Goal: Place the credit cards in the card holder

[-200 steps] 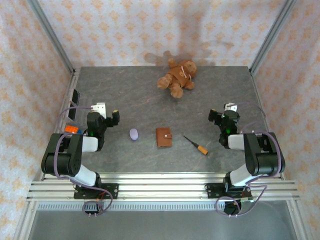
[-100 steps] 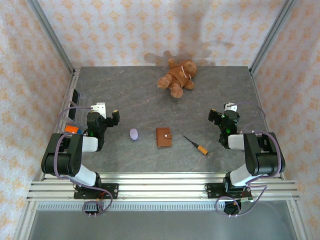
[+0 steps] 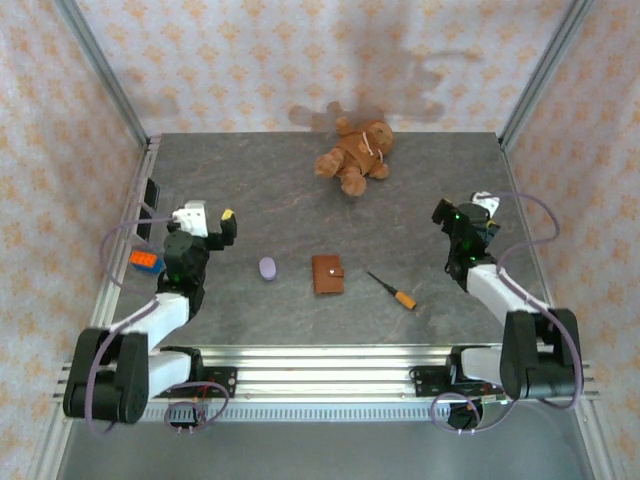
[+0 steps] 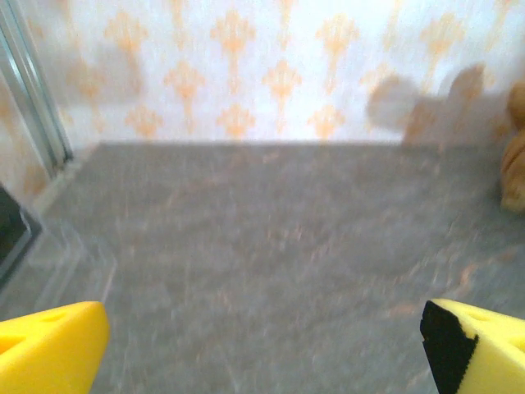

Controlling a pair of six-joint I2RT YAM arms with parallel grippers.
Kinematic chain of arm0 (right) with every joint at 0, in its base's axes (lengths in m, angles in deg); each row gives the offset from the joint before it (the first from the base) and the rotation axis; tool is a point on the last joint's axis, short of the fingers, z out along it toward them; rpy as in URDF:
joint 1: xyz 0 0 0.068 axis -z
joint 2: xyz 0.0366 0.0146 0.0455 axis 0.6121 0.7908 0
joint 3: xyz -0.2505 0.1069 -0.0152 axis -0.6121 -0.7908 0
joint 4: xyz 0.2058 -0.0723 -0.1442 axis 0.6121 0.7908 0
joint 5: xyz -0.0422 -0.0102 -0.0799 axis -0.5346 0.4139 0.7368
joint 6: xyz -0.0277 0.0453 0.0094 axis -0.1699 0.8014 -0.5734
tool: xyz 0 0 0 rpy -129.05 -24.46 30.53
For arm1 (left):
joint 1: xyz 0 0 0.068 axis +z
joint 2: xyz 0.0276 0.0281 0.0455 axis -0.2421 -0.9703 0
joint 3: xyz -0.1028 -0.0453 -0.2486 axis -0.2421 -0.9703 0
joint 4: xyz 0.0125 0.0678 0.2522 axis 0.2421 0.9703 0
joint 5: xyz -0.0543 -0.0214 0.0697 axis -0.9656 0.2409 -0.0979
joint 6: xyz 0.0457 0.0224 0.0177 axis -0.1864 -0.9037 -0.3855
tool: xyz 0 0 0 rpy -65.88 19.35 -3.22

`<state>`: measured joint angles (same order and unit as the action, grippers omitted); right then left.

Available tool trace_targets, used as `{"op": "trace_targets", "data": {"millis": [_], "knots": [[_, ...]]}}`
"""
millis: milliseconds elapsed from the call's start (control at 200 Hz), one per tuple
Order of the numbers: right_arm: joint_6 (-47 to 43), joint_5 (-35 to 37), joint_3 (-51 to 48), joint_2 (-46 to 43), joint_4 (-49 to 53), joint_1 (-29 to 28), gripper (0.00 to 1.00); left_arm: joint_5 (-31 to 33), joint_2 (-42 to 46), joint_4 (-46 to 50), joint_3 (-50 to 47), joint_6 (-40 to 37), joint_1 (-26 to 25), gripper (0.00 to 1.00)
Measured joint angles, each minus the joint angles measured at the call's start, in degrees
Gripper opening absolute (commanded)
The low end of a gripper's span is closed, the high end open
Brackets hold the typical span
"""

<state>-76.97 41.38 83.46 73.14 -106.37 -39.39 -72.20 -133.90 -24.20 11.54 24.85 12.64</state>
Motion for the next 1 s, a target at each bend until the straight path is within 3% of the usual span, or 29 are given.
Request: {"op": "trace_targets", "data": {"millis": [130, 235, 350, 566, 771, 1001], "knots": [[11.45, 6.27, 3.26, -7.04, 13.53, 0.22, 0.99, 1.01, 7.52, 10.01, 5.84, 2.99, -0.61, 0.99], [16.13, 6.84, 5.27, -10.43, 19.15, 0.66, 0.99, 2.80, 9.44, 21.70, 13.90, 7.74, -0.92, 0.99], [18.27, 2.43, 5.97, -11.41, 22.51, 0.20, 0.96, 8.48, 8.48, 38.64, 25.66, 15.69, -0.87, 0.99], [17.55, -5.84, 5.95, -10.88, 23.96, -8.15, 0.93, 9.42, -2.69, 64.39, 51.43, 20.50, 2.78, 0.99], [14.71, -11.26, 5.95, -8.41, 22.45, -16.90, 0.93, 7.32, -11.19, 76.30, 59.28, 21.57, 13.53, 0.99], [14.01, -15.61, 6.10, -6.78, 22.73, -20.55, 0.92, 3.63, -22.18, 80.72, 63.91, 18.88, 19.41, 0.90]]}}
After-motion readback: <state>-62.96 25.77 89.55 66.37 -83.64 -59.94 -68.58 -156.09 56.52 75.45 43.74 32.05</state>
